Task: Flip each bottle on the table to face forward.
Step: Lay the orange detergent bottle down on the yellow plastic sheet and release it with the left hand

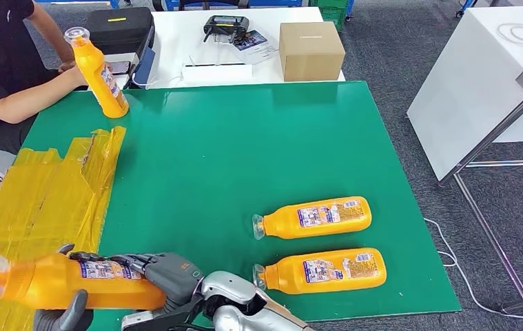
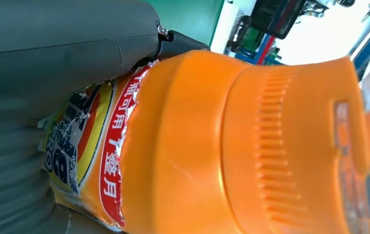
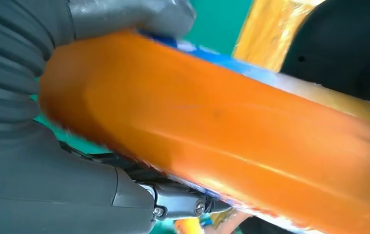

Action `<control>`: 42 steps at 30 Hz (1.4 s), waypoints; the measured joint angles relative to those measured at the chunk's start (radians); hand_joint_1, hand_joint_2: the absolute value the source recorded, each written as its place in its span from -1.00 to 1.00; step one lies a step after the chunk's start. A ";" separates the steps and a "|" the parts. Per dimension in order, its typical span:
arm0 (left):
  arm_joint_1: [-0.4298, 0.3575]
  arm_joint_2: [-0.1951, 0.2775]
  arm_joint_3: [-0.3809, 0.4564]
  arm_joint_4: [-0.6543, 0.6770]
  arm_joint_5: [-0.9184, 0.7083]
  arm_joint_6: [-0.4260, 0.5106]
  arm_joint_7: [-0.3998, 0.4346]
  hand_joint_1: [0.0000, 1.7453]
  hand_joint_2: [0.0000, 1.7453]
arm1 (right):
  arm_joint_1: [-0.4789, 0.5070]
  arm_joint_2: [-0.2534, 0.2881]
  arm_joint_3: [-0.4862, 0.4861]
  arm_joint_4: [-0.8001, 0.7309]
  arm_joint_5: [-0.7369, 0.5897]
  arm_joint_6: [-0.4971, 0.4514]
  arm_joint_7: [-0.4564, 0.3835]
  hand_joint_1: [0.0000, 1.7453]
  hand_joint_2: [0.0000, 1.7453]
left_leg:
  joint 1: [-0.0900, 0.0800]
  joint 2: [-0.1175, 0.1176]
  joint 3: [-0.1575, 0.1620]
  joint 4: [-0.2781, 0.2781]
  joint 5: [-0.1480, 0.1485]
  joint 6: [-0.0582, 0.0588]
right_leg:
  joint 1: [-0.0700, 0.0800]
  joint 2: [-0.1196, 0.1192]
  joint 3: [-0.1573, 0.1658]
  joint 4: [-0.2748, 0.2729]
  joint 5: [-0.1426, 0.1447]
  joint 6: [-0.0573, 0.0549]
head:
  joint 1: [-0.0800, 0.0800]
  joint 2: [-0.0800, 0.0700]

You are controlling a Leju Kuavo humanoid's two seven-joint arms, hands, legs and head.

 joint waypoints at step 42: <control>-0.054 0.021 0.116 0.090 -1.687 1.213 -0.281 1.00 1.00 | 0.256 -0.212 -0.231 -0.537 0.302 -0.155 0.004 -1.00 -1.00 | 0.000 0.000 0.000 0.000 0.000 0.000 | 0.000 0.000 -0.001 0.000 0.000 0.000 | 0.000 0.000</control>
